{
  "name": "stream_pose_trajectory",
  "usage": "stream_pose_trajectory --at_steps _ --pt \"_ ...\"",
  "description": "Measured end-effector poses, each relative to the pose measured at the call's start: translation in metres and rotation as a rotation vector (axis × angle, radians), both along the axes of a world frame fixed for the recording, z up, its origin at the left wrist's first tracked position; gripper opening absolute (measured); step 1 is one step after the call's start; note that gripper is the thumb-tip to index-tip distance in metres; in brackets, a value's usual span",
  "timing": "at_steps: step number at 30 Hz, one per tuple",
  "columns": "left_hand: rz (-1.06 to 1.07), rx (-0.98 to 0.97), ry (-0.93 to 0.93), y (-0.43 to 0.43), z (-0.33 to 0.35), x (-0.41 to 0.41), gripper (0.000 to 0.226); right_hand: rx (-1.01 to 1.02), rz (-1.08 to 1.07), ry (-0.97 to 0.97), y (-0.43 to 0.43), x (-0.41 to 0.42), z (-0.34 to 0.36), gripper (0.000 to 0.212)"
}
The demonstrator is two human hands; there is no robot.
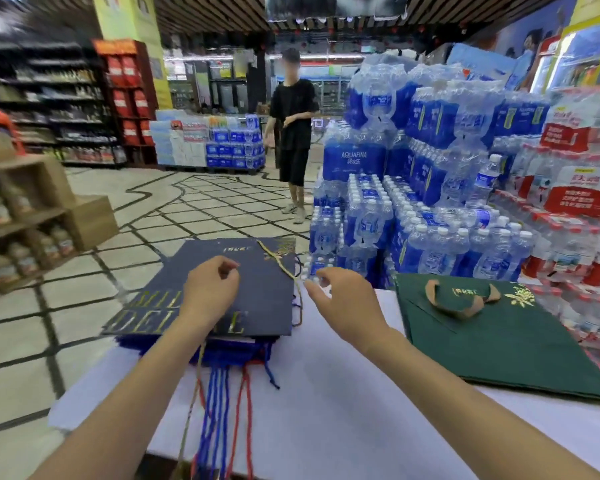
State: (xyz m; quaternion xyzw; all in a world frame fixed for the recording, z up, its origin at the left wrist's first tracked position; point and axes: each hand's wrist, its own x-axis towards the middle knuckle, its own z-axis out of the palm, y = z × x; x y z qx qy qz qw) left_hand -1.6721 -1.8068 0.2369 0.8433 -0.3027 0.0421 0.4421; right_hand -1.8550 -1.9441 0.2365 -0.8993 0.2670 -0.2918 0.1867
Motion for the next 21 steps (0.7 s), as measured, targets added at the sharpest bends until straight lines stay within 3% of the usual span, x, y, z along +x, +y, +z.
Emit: stream_pose_trajectory --at_steps 3,6,10,13,16,21 --pt "0.155 0.063 0.025 0.04 -0.016 0.038 0.016 -0.068 0.015 0.084 0.032 0.033 -0.008 0.047" --pt "0.329 0.217 0.011 0.075 -0.026 0.057 0.037 -0.125 -0.031 0.24 0.053 0.054 -0.018 0.056" --pt "0.374 0.353 0.066 0.104 -0.038 0.065 0.061 0.096 -0.161 0.319 0.061 0.065 -0.029 0.065" --pt "0.337 0.328 0.094 0.112 -0.045 0.068 0.059 0.33 -0.224 0.278 0.053 0.067 -0.031 0.075" --pt "0.327 0.231 0.119 0.112 -0.041 0.067 0.051 0.514 -0.234 0.162 0.042 0.071 -0.032 0.059" --pt "0.329 -0.029 0.192 0.11 -0.027 0.061 0.043 0.892 -0.139 -0.216 0.029 0.071 -0.025 0.041"
